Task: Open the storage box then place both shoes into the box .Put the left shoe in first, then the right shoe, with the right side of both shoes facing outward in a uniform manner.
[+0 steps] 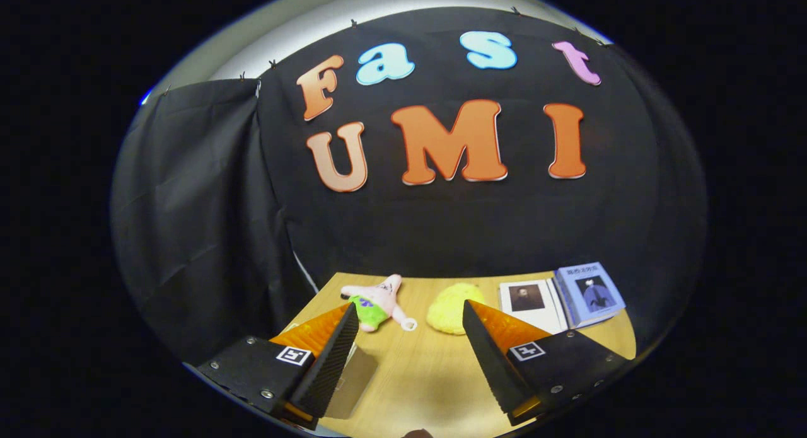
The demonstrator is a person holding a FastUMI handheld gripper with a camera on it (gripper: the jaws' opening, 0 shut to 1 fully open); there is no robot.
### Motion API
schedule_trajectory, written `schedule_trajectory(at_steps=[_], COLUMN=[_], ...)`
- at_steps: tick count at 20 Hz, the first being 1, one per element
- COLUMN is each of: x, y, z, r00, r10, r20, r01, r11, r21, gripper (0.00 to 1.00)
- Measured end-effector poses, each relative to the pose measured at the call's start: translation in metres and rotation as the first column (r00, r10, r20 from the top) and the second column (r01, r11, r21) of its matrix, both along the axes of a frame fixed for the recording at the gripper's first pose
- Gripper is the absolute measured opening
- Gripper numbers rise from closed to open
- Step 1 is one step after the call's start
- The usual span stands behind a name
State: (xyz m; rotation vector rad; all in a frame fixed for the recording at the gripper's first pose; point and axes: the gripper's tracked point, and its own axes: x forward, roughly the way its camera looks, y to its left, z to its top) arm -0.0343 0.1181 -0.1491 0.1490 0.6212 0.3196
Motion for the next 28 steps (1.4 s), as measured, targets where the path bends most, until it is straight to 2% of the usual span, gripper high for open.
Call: schedule_trajectory(at_steps=[3,8,13,20,28], x=[0.014,0.026,0.036,0.038,0.041], y=[-0.037,-0.086,-0.104,-0.120,-0.114], z=[0.033,0.073,0.110,0.129,0.151], r00=[0.993,0.960,0.917,0.878,0.824], r10=[-0.057,-0.134,-0.172,-0.172,-0.150], r20=[0.100,0.247,0.361,0.446,0.546], r01=[0.058,0.144,0.175,0.207,0.196], r11=[0.998,0.989,0.984,0.978,0.980], r21=[-0.016,-0.025,0.025,-0.030,-0.027], gripper=[0.98,0.98,0.98,0.98,0.98])
